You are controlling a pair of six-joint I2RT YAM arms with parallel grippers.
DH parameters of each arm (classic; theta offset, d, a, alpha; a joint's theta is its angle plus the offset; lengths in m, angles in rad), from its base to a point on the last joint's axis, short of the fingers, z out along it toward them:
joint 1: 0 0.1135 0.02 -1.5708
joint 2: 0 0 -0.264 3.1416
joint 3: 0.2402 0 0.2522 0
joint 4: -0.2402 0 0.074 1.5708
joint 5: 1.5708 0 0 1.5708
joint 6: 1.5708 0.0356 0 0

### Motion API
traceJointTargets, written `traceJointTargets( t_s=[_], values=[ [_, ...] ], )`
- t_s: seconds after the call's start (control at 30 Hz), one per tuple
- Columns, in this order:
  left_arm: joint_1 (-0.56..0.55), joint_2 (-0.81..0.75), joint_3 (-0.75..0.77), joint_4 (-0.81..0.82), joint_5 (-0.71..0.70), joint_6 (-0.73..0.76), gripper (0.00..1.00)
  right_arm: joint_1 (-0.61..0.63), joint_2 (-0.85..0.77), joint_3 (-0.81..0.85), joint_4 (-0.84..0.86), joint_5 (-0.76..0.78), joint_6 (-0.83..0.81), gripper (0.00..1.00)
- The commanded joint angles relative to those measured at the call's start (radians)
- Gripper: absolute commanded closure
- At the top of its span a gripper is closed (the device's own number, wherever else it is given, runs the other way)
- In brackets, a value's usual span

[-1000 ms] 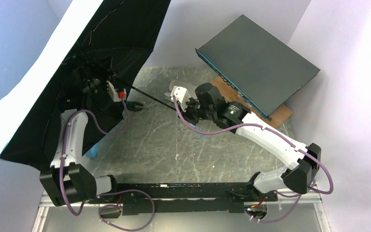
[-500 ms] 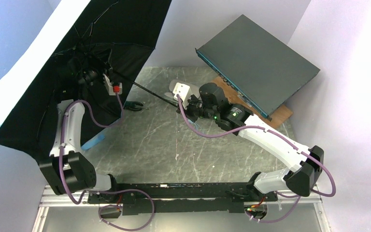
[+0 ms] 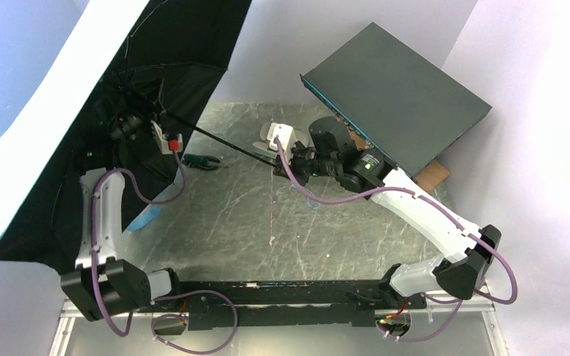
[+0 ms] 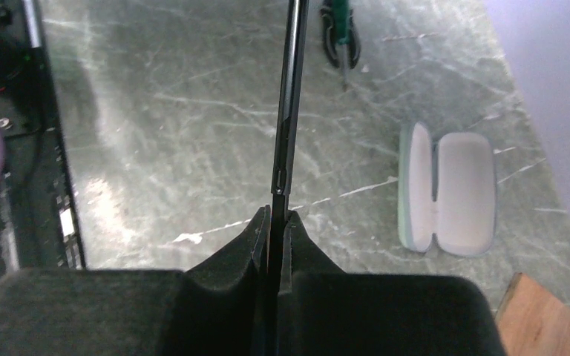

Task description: Open the umbrella

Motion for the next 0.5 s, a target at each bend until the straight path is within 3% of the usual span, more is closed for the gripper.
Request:
traceJointTargets(
  t_s=[0.0, 0.13, 0.37, 0.47],
  values=[
    [0.037, -0.024, -0.036, 0.142, -0.211, 0.037, 0.97, -0.046, 0.055, 0.088, -0.587, -0.081, -0.036, 0.85],
    [-0.049, -0.044, -0.028, 0.125, -0.200, 0.013, 0.98, -0.038, 0.131, 0.182, -0.528, -0.102, -0.009, 0.56],
    [-0.089, -0.060, -0.013, 0.078, -0.180, 0.007, 0.98, -0.010, 0.236, 0.290, -0.420, -0.136, 0.085, 0.29],
    [-0.096, -0.075, -0.023, 0.064, -0.167, 0.009, 0.99, -0.004, 0.261, 0.353, -0.401, -0.131, 0.112, 0.27]
  ],
)
